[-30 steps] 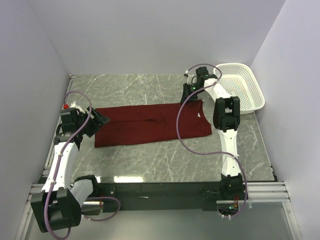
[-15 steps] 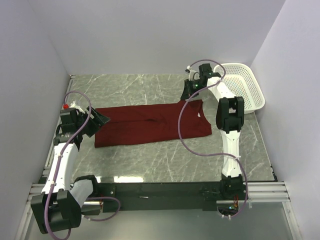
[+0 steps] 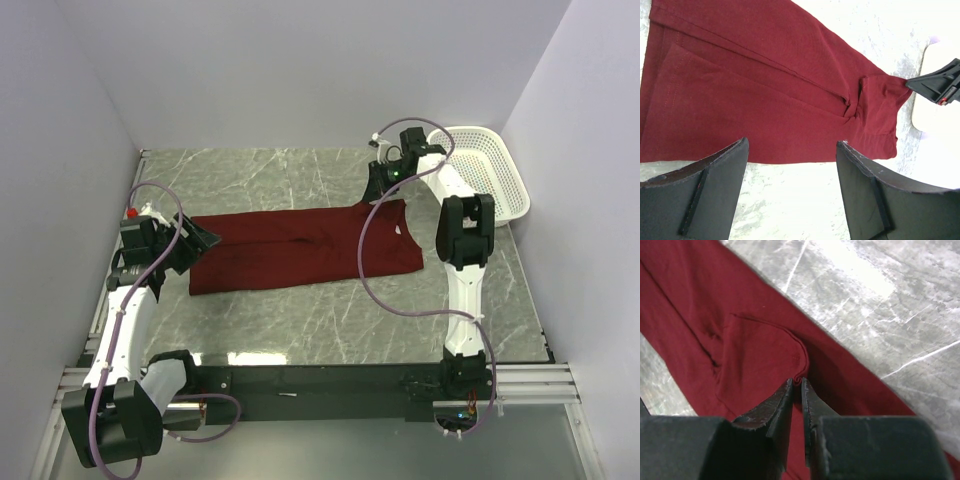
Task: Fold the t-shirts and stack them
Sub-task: Fold the tshirt
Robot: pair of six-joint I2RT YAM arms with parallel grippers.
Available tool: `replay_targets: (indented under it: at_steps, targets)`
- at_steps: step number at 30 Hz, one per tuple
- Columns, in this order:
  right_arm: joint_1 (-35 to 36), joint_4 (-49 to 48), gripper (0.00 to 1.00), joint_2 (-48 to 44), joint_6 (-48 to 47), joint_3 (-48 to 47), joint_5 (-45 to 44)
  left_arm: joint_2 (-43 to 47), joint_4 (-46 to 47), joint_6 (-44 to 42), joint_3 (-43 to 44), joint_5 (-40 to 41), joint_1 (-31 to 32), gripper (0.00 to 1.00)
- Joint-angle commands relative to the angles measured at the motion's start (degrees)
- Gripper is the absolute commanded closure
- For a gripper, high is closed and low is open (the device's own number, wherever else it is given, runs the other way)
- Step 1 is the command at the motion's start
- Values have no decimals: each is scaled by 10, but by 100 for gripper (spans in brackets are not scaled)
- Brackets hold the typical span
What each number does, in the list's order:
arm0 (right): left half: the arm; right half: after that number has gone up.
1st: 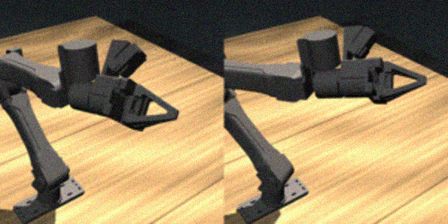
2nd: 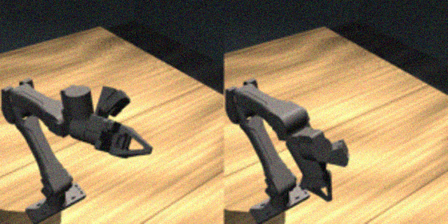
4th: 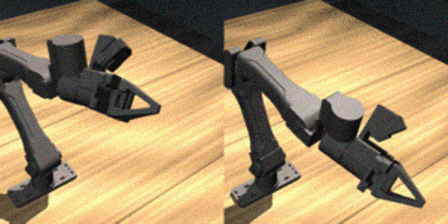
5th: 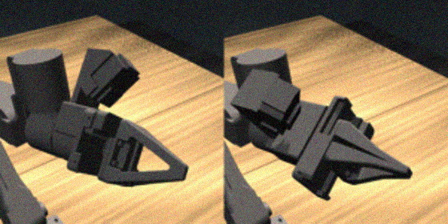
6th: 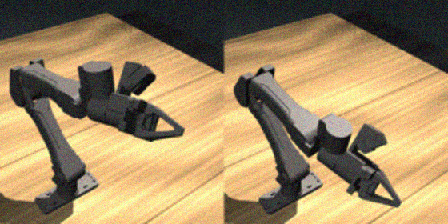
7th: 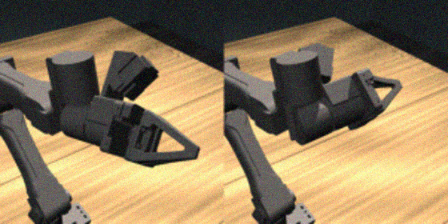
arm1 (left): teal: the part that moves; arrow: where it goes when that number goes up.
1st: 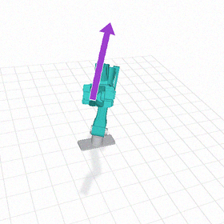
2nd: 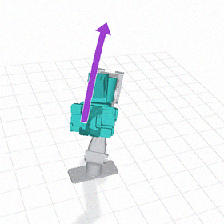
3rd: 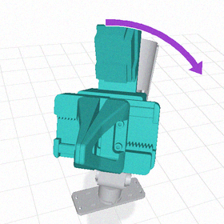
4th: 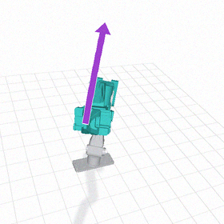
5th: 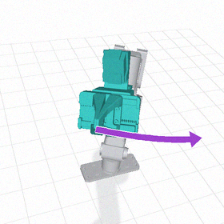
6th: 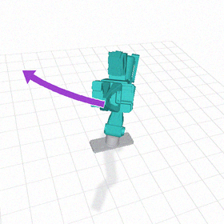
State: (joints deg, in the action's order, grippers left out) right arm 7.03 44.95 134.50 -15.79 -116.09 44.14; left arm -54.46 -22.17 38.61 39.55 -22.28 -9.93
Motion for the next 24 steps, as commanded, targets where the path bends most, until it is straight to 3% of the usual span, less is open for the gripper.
replay_targets:
  at_steps: [1, 8, 24]
  targets:
    - [-6, -6, 80, -42, -7, 5, 17, 13, 6, 3, -6, -15, -3, 24]
    - [-5, 10, 78, -34, -29, -8, 44, 5, 20, -11, -6, -72, -2, 25]
    - [-4, 86, 75, -103, -245, 64, 61, -41, 44, -39, -18, -140, 4, 25]
